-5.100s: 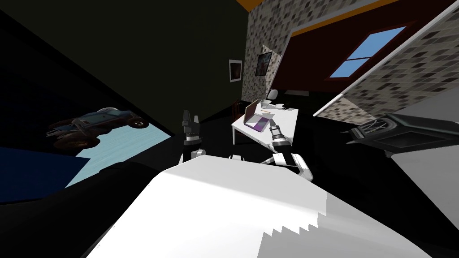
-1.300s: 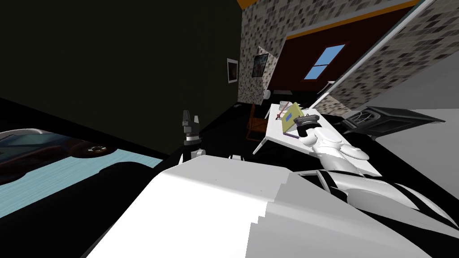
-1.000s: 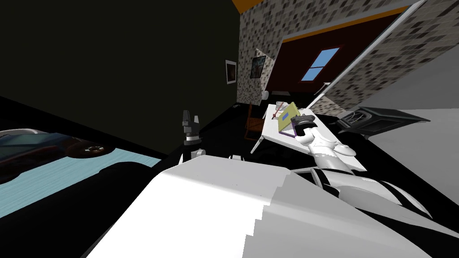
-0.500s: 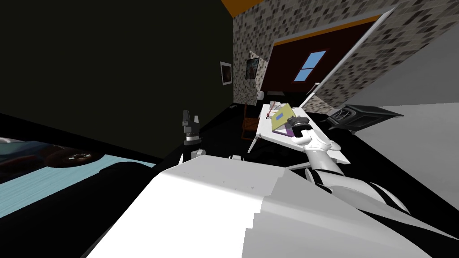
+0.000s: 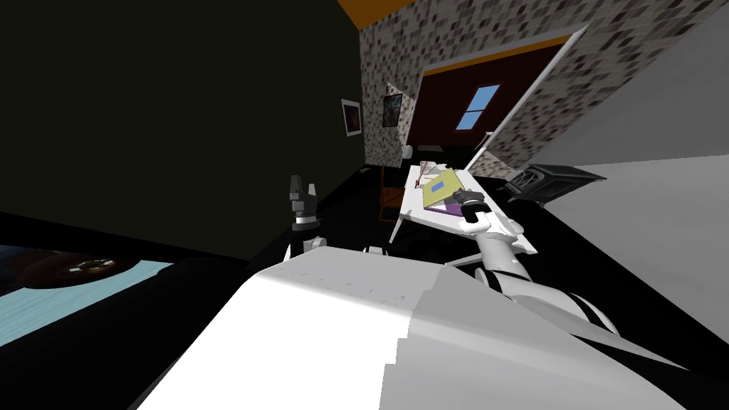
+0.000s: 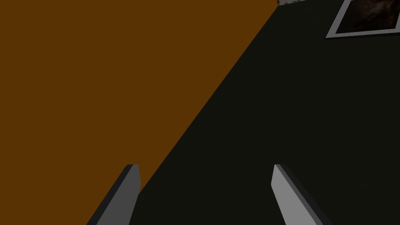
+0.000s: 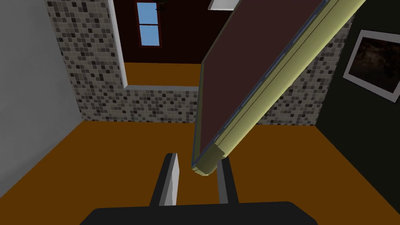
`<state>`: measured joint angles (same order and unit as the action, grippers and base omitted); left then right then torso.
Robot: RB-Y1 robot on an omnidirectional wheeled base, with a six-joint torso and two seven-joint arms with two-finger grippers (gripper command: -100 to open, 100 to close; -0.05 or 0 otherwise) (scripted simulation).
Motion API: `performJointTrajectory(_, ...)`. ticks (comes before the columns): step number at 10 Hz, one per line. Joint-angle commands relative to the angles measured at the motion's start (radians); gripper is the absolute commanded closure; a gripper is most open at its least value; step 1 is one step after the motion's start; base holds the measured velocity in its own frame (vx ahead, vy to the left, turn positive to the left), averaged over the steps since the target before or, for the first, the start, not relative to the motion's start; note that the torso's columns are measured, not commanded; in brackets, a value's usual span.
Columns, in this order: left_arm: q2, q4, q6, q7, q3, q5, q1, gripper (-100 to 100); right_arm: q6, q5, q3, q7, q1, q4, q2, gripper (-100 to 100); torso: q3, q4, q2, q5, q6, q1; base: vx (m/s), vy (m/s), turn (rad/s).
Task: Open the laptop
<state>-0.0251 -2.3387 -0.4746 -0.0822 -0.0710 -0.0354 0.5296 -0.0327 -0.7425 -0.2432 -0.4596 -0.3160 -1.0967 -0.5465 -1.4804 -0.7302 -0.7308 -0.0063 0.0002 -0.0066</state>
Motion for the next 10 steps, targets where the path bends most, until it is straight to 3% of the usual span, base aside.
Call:
performJointTrajectory(1,0.0,0.0,0.0,0.0,0.0,0.0,0.0,0,-0.035,0.027,-0.025,0.025,0.022,0.006,0.056,100,0.0,-0.001,0.0,0.001,-0.002,0.002,0.044,-0.077,-0.102)
performJointTrajectory(2,0.0,0.0,0.0,0.0,0.0,0.0,0.0,0,-0.025,0.025,-0.016,0.024,0.01,0.006,0.031,100,0.0,-0.001,0.001,0.002,-0.003,0.003,0.015,-0.035,-0.035)
performJointTrajectory(3,0.0,0.0,0.0,0.0,0.0,0.0,0.0,0,-0.078,0.057,-0.038,0.039,0.032,0.021,0.072,100,0.001,-0.004,-0.002,0.005,-0.004,0.008,0.045,-0.061,-0.123)
performJointTrajectory(4,0.0,0.0,0.0,0.0,0.0,0.0,0.0,0,-0.079,0.057,-0.038,0.039,0.032,0.021,0.072,100,0.002,-0.004,-0.003,0.005,-0.002,0.008,0.062,-0.063,-0.088)
performJointTrajectory(7,0.0,0.0,0.0,0.0,0.0,0.0,0.0,0,-0.155,0.103,-0.067,0.057,0.062,0.04,0.131,100,0.001,-0.004,-0.001,0.005,-0.005,0.007,0.061,-0.05,-0.082)
performJointTrajectory(8,0.0,0.0,0.0,0.0,0.0,0.0,0.0,0,-0.118,0.114,-0.056,0.055,0.073,0.006,0.098,-100,0.001,-0.004,-0.002,0.005,-0.004,0.007,0.03,-0.022,-0.013)
performJointTrajectory(10,0.0,0.0,0.0,0.0,0.0,0.0,0.0,0,-0.061,0.157,-0.019,0.071,0.111,-0.059,0.058,-100,0.005,-0.008,-0.008,0.007,-0.001,0.009,0.015,0.002,0.026)
